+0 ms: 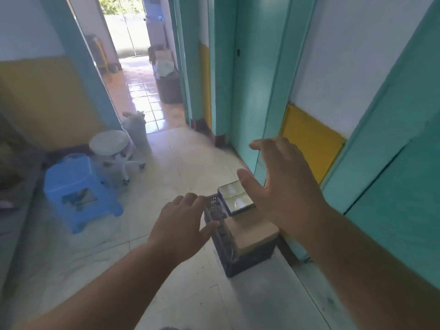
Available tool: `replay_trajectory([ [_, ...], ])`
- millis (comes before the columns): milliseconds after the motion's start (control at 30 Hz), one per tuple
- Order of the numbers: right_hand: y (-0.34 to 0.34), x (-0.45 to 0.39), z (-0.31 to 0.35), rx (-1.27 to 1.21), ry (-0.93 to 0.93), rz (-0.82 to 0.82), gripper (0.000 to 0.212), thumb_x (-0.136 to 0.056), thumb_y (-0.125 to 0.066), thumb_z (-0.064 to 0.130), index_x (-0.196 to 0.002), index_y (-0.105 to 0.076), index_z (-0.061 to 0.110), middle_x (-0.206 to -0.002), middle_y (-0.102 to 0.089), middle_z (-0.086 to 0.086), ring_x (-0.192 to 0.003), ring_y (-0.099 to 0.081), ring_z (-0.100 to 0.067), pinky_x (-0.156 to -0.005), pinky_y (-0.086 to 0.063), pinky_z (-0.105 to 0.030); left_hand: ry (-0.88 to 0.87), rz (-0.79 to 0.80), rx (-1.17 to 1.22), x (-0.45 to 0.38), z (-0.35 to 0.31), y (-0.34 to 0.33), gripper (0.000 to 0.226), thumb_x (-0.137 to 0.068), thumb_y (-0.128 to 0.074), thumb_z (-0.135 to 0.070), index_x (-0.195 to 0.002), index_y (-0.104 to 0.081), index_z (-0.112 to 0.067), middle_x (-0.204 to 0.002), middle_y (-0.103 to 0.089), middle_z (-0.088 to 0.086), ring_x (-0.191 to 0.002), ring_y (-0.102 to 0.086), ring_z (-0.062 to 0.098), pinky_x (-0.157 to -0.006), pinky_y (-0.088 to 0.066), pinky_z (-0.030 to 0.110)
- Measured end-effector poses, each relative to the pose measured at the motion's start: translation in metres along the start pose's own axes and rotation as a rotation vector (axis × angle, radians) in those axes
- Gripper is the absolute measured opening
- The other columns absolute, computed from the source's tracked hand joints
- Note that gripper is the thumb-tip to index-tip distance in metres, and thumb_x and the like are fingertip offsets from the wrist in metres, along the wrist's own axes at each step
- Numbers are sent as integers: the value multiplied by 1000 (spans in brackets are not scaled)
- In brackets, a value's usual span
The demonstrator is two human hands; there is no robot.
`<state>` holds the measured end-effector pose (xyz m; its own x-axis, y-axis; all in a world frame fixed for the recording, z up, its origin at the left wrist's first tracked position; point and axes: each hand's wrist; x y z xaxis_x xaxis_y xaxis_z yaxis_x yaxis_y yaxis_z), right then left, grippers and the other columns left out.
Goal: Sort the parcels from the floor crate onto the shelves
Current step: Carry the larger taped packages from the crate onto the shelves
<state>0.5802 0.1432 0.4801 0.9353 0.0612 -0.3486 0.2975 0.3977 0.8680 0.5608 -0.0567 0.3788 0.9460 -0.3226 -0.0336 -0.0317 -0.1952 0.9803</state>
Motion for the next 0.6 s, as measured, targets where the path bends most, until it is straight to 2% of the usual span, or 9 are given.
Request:
replay_trajectory([
  [133, -41, -64, -20, 40, -49, -21, 50, -92, -62, 46, -134, -52, 20, -134, -55, -6, -121, -49, -23, -98, -40, -36, -59, 85, -20, -79, 36, -21, 60, -94, -44, -63, -145, -39, -32, -143, -49, -6, -129, -48, 19, -108, -38, 37],
  [200, -65, -95, -33, 88, -88, -54, 48, -89, -66, 42, -127, -56, 16, -121, -60, -11, -110, -55, -28, -89, -46, -41, -113, 139, -51, -125, 58, -36, 62, -95, -42, -62, -147, -35, -31, -144, -48, -5, -130, -47, 20, -109, -37, 38],
  [300, -107, -135, -55, 186, -173, -58, 46, -87, -66, 40, -122, -58, 11, -110, -62, -14, -97, -57, -29, -80, -46, -39, -211, 204, -121, -199, 87, -64, 59, -95, -40, -59, -145, -38, -28, -140, -49, -2, -125, -49, 22, -105, -39, 38],
  [433, -162, -170, -90, 257, -266, 6, 48, -86, -58, 40, -121, -59, 7, -112, -61, -18, -98, -58, -33, -79, -52, -45, -308, 344, -183, -268, 102, -112, 59, -97, -41, -55, -146, -37, -23, -145, -46, 2, -129, -47, 24, -106, -38, 39],
  [600, -245, -170, -159, 287, -413, 103, 47, -88, -61, 38, -123, -58, 7, -118, -60, -18, -105, -56, -34, -82, -50, -46, -398, 476, -188, -315, 103, -193, 55, -98, -39, -53, -145, -37, -23, -143, -47, 3, -128, -47, 26, -103, -39, 39],
])
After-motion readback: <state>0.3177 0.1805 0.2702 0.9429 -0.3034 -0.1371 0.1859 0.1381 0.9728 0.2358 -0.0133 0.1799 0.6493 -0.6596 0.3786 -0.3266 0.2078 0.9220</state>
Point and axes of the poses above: each hand's wrist, its own x-axis away from the middle knuckle, its own y-axis out of the back of the hand, z = x × y
